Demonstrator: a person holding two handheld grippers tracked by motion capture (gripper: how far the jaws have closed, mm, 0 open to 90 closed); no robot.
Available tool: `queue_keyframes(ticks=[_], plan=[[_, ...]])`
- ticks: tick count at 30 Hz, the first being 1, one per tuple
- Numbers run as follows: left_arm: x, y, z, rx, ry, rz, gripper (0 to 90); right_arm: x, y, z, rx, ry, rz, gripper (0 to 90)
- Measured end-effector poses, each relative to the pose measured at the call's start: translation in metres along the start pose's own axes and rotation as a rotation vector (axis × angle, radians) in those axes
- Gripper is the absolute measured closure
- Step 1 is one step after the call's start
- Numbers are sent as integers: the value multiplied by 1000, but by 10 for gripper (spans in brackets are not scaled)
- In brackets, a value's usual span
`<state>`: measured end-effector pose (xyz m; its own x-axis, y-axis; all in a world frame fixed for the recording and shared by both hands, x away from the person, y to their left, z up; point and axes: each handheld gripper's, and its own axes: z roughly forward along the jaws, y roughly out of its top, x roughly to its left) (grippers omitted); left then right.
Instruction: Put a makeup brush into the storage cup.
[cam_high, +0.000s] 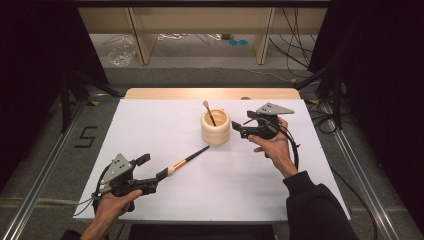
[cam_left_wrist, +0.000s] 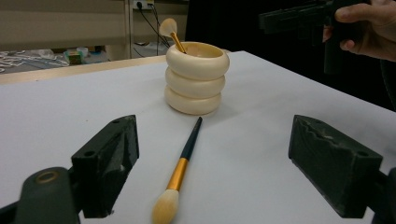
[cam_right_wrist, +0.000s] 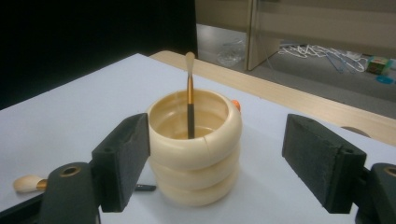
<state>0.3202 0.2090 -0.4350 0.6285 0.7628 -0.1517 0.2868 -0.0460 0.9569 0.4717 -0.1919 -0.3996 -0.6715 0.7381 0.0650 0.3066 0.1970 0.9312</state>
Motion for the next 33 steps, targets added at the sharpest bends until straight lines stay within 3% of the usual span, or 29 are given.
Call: queue_keyframes(ticks=[2, 14, 16, 18, 22, 23, 25, 27, 33], plan=[[0, 0, 0, 0, 0, -1, 163, 2, -2, -4, 2, -2, 25, 233], [0, 0, 0, 2, 1, 0, 163, 18, -12, -32, -1, -18, 35, 216], [0, 0, 0, 2, 1, -1, 163, 22, -13, -36, -21, -22, 26, 217], [0, 0, 0, 3, 1, 0, 163, 23, -14, -37, -32, -39, -16, 213], [0, 0, 1, 3, 2, -3, 163, 29, -20, -41, 0, -20, 16, 204], [0, 0, 1, 3, 2, -3, 163, 28, -20, -41, -15, -21, -10, 206], [0, 0, 1, 3, 0, -4, 163, 30, -22, -43, -32, -19, -13, 210], [0, 0, 2, 8, -2, -3, 162, 32, -23, -45, -8, -22, -22, 208], [-1, 2, 6, 12, -6, -6, 162, 35, -31, -51, -7, -17, -23, 209]])
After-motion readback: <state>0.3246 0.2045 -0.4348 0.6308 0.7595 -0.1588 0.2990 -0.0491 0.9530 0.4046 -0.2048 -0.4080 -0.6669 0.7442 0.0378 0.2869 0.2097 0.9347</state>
